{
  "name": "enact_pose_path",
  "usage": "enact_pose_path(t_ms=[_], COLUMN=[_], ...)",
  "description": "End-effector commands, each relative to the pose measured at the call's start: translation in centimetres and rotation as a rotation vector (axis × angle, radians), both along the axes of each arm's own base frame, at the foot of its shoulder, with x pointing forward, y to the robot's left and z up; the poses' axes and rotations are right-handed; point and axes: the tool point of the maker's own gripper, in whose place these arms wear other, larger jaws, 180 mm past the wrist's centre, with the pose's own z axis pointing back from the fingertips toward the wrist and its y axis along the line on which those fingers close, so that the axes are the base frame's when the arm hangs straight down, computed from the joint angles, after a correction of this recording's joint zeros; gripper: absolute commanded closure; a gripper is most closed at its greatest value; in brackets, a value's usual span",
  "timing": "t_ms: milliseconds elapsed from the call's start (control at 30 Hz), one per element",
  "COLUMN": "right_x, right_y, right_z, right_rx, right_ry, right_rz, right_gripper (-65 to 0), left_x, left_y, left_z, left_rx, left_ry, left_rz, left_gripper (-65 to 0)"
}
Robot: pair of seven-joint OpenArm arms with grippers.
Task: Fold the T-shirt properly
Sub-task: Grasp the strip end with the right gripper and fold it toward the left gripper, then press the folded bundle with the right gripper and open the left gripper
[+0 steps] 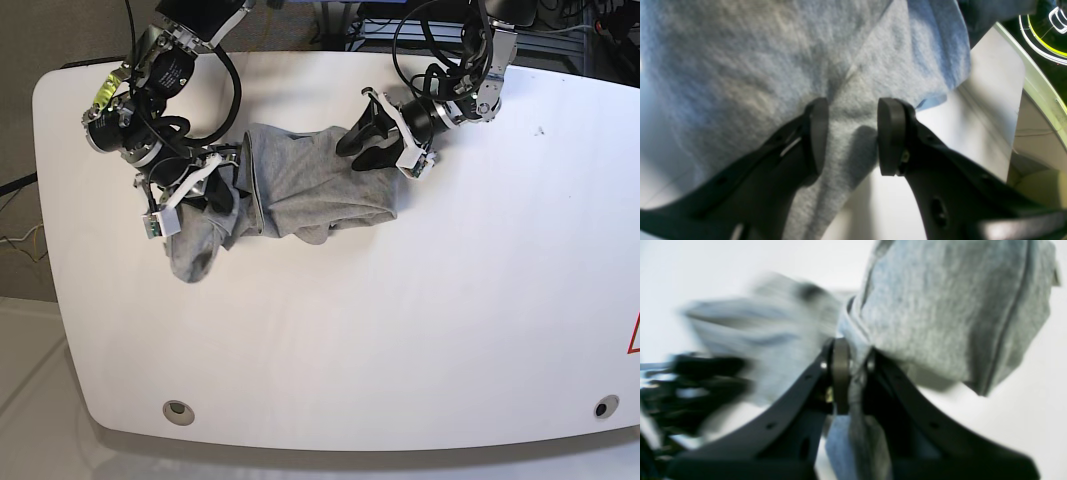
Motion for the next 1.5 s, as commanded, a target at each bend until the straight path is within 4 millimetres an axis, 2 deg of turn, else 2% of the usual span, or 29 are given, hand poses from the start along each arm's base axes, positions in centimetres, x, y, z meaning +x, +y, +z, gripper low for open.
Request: enact_pose_path(t_ms=[0, 100, 233, 700, 867, 1133, 1267, 1467], right_x=[1.2, 1.4, 1.4, -1.3, -2.0, -1.9, -1.9, -1.9], right_y=[1.9, 3.0, 3.7, 8.6, 10.2, 11.3, 12.1, 14.5], right_z=[2.9, 3.7, 3.8, 2.3, 2.2, 2.4, 1.5, -0.1], right_rx=[0.075, 0.120, 0.128, 0.161, 0.174, 0.187, 0.219, 0.296], right_ry=[-0.117, -0.150, -0.153, -0.085, -0.079, -0.091, -0.064, -0.019], right_rz=[0.050, 0.081, 0.104, 0.255, 0.305, 0.330, 0.344, 0.379], right_gripper=[0.0, 0.0, 0.0, 0.0, 0.0, 0.0, 0.0, 0.0], left_x=[-0.4, -0.4, -0.4, -0.3, 0.5, 0.4, 0.4, 0.4], left_y=[0.7, 0.7, 0.5, 0.4, 0.3, 0.6, 0.6, 0.5], left_z=[-1.2, -1.2, -1.2, -1.1, -0.8, -1.4, -1.6, -1.5], left_rx=[0.071, 0.071, 0.068, 0.065, 0.066, 0.071, 0.070, 0.068], left_ry=[0.028, 0.028, 0.028, 0.026, 0.009, 0.030, 0.034, 0.033], left_rz=[-0.015, -0.015, -0.015, -0.014, -0.016, -0.011, -0.010, -0.010], left_gripper=[-22.7, -22.7, -22.7, -22.7, -22.7, -22.7, -22.7, -22.7])
